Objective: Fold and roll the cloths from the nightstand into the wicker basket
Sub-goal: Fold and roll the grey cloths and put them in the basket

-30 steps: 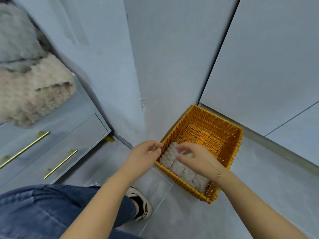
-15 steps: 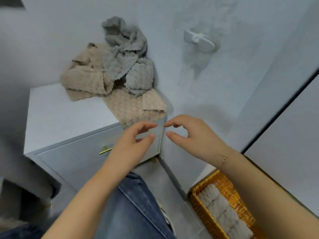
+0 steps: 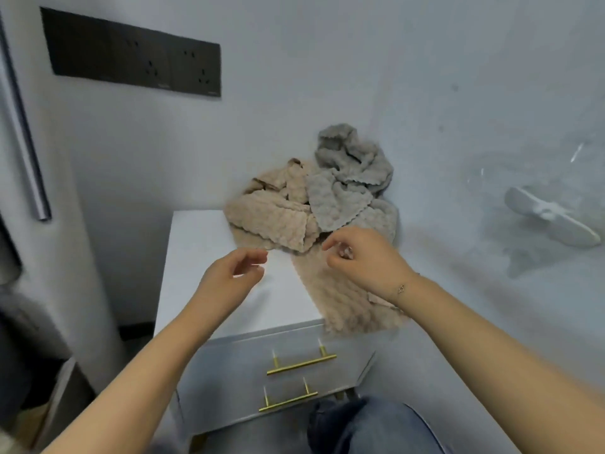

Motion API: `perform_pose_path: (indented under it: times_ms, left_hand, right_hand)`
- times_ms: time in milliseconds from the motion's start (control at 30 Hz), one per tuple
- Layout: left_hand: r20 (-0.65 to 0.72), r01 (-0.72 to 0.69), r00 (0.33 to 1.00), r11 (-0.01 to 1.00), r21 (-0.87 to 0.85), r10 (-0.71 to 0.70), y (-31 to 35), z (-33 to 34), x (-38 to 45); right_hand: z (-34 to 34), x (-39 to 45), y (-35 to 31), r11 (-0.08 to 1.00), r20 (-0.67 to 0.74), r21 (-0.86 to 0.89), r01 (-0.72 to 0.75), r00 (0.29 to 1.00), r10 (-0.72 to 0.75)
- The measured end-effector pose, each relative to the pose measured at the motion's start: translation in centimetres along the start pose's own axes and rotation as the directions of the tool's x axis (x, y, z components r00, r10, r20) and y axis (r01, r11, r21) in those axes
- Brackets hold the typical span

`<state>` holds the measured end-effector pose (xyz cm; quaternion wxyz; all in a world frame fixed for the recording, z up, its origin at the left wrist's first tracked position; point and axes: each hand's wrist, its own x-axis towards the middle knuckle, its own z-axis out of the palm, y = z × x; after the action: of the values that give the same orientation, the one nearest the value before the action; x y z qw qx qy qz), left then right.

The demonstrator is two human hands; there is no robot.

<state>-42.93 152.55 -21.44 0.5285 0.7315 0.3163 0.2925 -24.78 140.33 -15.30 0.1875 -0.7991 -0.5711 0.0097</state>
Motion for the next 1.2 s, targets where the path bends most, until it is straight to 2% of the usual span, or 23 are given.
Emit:
perform_pose_path:
  times_ms: [133, 200, 333, 367, 433, 500, 567, 633, 700, 867, 967, 1033, 1200]
  left_hand:
    - [-0.024, 0.064, 0.997, 0.959, -0.276, -0.073, 0.4, -1.2, 2.2]
    - [-0.037, 0.057, 0.997, 0.953, -0.297, -0.071, 0.5, -1.3, 3.0]
    - [-0.033, 0.074, 0.996, 0.954, -0.291, -0.087, 0.4, -1.1, 4.3]
    - [-0.03, 0.074, 0.996, 0.954, -0.292, -0.086, 0.5, -1.1, 4.6]
    - [-0.023, 0.074, 0.996, 0.949, -0.306, -0.086, 0.6, -1.1, 5.0]
    - [-0.019, 0.073, 0.996, 0.944, -0.32, -0.084, 0.7, -0.9, 5.1]
    - [-0.004, 0.074, 0.997, 0.942, -0.328, -0.079, 0.9, -0.7, 5.2]
    - [0.016, 0.08, 0.997, 0.941, -0.328, -0.08, 1.1, -0.3, 5.3]
    - [0.023, 0.085, 0.996, 0.942, -0.323, -0.082, 1.2, 0.0, 5.2]
    - [0.034, 0.082, 0.997, 0.964, -0.251, -0.076, 0.9, 0.0, 4.4]
    - [0.043, 0.087, 0.996, 0.974, -0.207, -0.08, 0.6, -0.2, 3.9]
    - [0.046, 0.08, 0.996, 0.977, -0.198, -0.072, 0.6, -0.4, 3.6]
    - [0.04, 0.035, 0.999, 0.967, -0.251, -0.025, 0.7, -1.0, 3.2]
  right_hand:
    - [0.9, 6.2, 1.8, 0.989, -0.096, -0.142, -0.04, 0.995, 0.026]
    - [1.3, 9.1, 3.7, 0.968, -0.107, -0.244, -0.055, 0.994, 0.029]
    - [2.4, 12.8, 7.4, 0.86, 0.12, -0.51, 0.007, 0.991, 0.063]
    - [2.8, 13.2, 7.9, 0.845, 0.099, -0.535, 0.019, 0.994, 0.041]
    - [3.2, 13.1, 8.4, 0.852, -0.037, -0.524, 0.014, 0.999, -0.04]
    - [3.3, 12.7, 8.4, 0.913, -0.199, -0.408, -0.029, 0.978, -0.057]
    - [2.7, 12.5, 8.1, 0.98, -0.319, -0.176, -0.093, 0.947, 0.033]
    - [1.9, 12.4, 7.8, 0.993, -0.37, 0.031, -0.114, 0.921, 0.117]
    - [0.5, 12.3, 7.2, 0.979, -0.415, 0.19, -0.074, 0.898, 0.148]
    - [-3.5, 12.2, 6.4, 0.869, -0.51, 0.493, -0.04, 0.795, 0.327]
    - [-5.5, 11.8, 5.8, 0.76, -0.487, 0.65, -0.013, 0.761, 0.43]
    - [-6.6, 11.4, 4.8, 0.689, -0.449, 0.725, 0.028, 0.777, 0.441]
    - [-9.1, 9.8, 1.3, 0.581, -0.403, 0.802, 0.14, 0.845, 0.351]
